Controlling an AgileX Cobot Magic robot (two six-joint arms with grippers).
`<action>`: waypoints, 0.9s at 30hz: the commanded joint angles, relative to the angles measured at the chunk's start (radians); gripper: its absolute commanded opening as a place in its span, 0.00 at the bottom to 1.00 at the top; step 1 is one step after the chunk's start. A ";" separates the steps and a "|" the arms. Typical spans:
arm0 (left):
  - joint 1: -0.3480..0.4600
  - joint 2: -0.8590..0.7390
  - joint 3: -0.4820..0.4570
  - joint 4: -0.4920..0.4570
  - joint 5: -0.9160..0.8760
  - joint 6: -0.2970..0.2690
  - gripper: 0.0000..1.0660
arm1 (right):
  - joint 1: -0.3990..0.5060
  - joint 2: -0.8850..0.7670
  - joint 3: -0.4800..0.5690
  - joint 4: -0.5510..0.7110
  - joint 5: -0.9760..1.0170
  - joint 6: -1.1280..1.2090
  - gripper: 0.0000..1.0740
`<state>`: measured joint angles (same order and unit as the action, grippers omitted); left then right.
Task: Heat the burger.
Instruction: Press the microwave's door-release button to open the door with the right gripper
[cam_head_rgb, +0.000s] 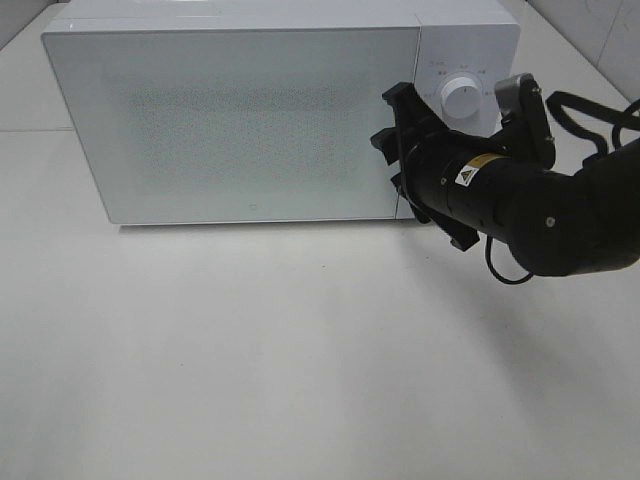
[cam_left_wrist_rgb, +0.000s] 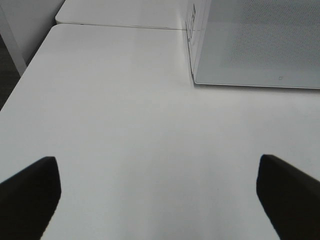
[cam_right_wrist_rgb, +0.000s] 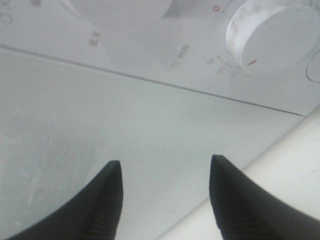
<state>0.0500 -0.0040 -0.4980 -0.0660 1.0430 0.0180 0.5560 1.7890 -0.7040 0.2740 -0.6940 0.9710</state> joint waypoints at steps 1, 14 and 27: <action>-0.001 -0.027 0.001 -0.005 -0.006 0.000 0.95 | -0.004 -0.044 0.001 -0.051 0.103 -0.081 0.48; -0.001 -0.027 0.001 -0.005 -0.006 0.000 0.95 | -0.007 -0.237 0.000 -0.181 0.564 -0.410 0.51; -0.001 -0.027 0.001 -0.005 -0.006 0.000 0.95 | -0.007 -0.430 -0.001 -0.237 0.906 -0.678 0.76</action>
<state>0.0500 -0.0040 -0.4980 -0.0660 1.0430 0.0180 0.5550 1.3850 -0.7030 0.0510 0.1470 0.3380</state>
